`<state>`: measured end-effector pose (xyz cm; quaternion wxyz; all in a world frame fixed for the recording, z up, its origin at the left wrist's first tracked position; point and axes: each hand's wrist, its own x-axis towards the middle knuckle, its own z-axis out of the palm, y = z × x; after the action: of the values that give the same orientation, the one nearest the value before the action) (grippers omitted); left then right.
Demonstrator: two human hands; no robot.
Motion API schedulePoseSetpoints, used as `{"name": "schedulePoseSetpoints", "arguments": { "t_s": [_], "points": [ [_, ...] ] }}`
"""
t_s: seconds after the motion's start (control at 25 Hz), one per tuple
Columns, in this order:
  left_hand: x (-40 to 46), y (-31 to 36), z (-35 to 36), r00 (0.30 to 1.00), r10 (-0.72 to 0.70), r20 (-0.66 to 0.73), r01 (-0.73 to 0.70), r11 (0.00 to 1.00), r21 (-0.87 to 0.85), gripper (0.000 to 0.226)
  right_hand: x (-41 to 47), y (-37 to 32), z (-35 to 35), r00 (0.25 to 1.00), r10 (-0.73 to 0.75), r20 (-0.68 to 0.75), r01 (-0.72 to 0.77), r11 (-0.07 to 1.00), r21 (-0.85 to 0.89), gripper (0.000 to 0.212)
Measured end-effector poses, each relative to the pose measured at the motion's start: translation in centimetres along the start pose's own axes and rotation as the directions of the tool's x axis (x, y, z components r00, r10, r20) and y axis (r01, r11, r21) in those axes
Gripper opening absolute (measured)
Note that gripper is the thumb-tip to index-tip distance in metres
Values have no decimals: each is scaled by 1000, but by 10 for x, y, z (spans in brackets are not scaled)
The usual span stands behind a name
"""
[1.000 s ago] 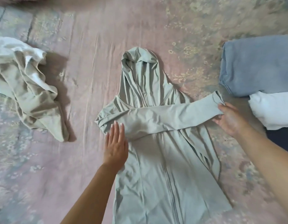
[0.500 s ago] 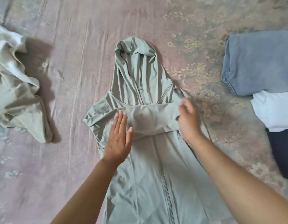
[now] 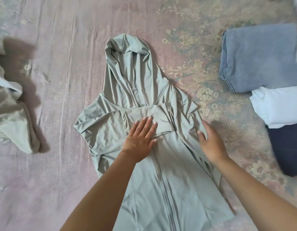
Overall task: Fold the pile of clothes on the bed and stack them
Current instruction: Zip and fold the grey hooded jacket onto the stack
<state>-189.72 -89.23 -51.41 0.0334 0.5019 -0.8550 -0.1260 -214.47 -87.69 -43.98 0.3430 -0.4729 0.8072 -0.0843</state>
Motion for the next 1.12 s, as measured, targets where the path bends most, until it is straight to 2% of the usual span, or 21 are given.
{"name": "schedulePoseSetpoints", "arguments": {
  "t_s": [0.08, 0.16, 0.28, 0.36, 0.4, 0.48, 0.56, 0.64, 0.72, 0.76, 0.84, 0.92, 1.0, 1.04, 1.08, 1.12],
  "points": [
    [14, 7, 9, 999, -15, -47, 17, 999, 27, 56, 7, 35, -9, 989, 149, -13, -149, 980, -132, 24],
    [13, 19, 13, 999, -21, -42, 21, 1000, 21, 55, 3, 57, -11, 970, 234, 70, -218, 957, -189, 32],
    [13, 40, 12, 994, -59, -89, 63, 997, 44, 50, -1, 71, -8, 975, 133, 177, -114, 987, -117, 43],
    [4, 74, 11, 982, -143, -125, 144, 990, -6, 50, 9, 75, -24, 977, 148, 156, -159, 986, 59, 35],
    [2, 98, 10, 978, -156, -139, 152, 988, -36, 50, 17, 76, -38, 969, 167, 182, -194, 971, 141, 32],
    [0, 146, 8, 980, -130, -148, 118, 989, -91, 50, 36, 79, -68, 967, 125, 220, -170, 965, 200, 27],
    [7, 188, 12, 981, -128, -149, 110, 986, -123, 49, 61, 74, -102, 979, 2, 203, -49, 973, 227, 22],
    [24, 220, 20, 976, -168, -137, 153, 981, -119, 47, 90, 65, -130, 991, -89, 101, 58, 959, 276, 15],
    [42, 245, 26, 956, -271, -112, 252, 955, -155, 40, 120, 71, -139, 995, -90, 48, 70, 947, 315, 17],
    [49, 254, 30, 931, -350, -104, 326, 925, -193, 35, 126, 79, -138, 996, -48, 74, 30, 973, 230, 18],
    [59, 266, 36, 852, -521, -61, 491, 833, -256, 30, 118, 100, -124, 974, 65, 216, -70, 997, 12, 29],
    [66, 272, 36, 747, -662, 63, 640, 690, -339, 25, 90, 113, -104, 927, 100, 363, -113, 993, 16, 35],
    [74, 278, 28, 596, -758, 264, 770, 445, -458, 14, 65, 116, -89, 913, 65, 404, -89, 995, 41, 34],
    [78, 280, 23, 539, -772, 336, 783, 313, -537, 15, 58, 118, -83, 914, 52, 402, -84, 994, 63, 34],
    [81, 283, 20, 496, -769, 403, 774, 181, -607, 27, 53, 118, -80, 904, 75, 420, -132, 985, 107, 32],
    [82, 288, 14, 456, -741, 494, 748, 19, -663, 34, 48, 118, -82, 870, 141, 473, -246, 955, 169, 35]
  ]
}}
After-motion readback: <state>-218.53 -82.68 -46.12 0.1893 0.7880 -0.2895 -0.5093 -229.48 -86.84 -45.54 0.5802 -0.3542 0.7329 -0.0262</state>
